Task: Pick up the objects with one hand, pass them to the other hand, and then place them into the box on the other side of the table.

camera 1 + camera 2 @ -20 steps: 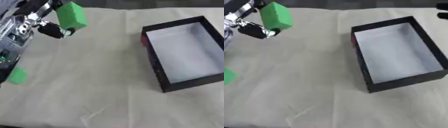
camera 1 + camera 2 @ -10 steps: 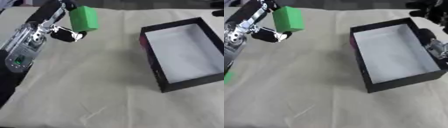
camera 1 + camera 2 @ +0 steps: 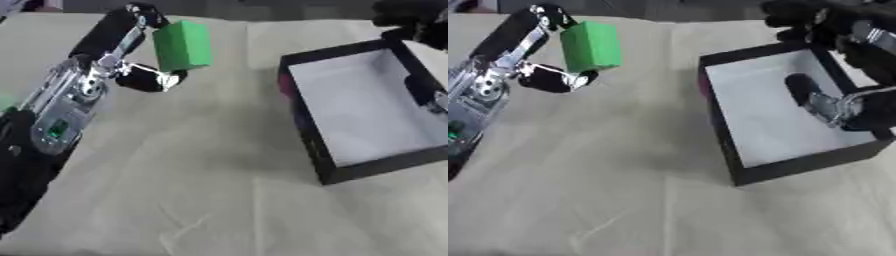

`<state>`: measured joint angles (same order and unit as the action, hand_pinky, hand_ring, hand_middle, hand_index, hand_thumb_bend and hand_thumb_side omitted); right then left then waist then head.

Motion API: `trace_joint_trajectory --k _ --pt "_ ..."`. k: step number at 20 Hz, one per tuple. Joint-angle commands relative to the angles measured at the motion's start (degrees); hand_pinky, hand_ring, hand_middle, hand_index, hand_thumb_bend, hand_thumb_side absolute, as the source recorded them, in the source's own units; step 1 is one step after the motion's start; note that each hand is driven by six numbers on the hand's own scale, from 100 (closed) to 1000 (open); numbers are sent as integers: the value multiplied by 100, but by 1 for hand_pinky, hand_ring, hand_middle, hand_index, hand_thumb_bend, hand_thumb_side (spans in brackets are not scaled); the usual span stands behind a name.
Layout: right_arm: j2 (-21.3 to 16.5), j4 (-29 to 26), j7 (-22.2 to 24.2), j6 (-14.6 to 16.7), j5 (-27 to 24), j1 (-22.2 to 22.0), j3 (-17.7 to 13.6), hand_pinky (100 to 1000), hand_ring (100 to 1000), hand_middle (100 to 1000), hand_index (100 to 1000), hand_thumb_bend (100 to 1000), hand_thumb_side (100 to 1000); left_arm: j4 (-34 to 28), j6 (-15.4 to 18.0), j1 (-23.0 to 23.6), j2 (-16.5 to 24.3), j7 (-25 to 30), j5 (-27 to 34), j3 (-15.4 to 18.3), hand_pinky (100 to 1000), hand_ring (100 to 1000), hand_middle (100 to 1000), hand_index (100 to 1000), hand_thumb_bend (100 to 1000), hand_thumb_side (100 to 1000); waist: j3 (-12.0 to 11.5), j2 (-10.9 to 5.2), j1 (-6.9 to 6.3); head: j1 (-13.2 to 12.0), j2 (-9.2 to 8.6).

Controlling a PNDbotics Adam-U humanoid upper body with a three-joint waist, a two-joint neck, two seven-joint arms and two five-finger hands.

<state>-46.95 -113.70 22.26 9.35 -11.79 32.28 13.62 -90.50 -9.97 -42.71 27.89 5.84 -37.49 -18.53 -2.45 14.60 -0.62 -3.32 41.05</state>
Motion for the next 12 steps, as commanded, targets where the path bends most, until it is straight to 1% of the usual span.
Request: trace_joint_trajectory --k 1,5,6,7,12 --pt "-11 -89 92 -87 18 235 80 953 1000 1000 1000 100 332 -63 68 -42 -48 -35 34 63 755 744 618 475 246 201 -10 -222 88 29 4" --pt "94 -89 188 -198 1 519 241 952 1000 1000 1000 100 313 -65 134 -39 -189 -48 7 38 753 741 615 473 245 202 -26 -223 113 39 12" --pt "118 -89 212 -231 11 580 279 952 1000 1000 1000 100 288 -66 151 -43 -224 -49 -3 30 752 741 614 473 244 203 -33 -223 120 46 13" --pt "141 -89 232 -266 30 635 313 952 1000 1000 1000 100 301 -69 166 -47 -257 -53 -14 24 752 740 614 472 243 203 -42 -224 127 52 16" --pt "247 -89 315 -489 250 875 527 952 1000 1000 1000 100 258 -128 265 -82 -428 -79 -62 -44 751 739 612 471 239 205 -100 -229 161 90 21"
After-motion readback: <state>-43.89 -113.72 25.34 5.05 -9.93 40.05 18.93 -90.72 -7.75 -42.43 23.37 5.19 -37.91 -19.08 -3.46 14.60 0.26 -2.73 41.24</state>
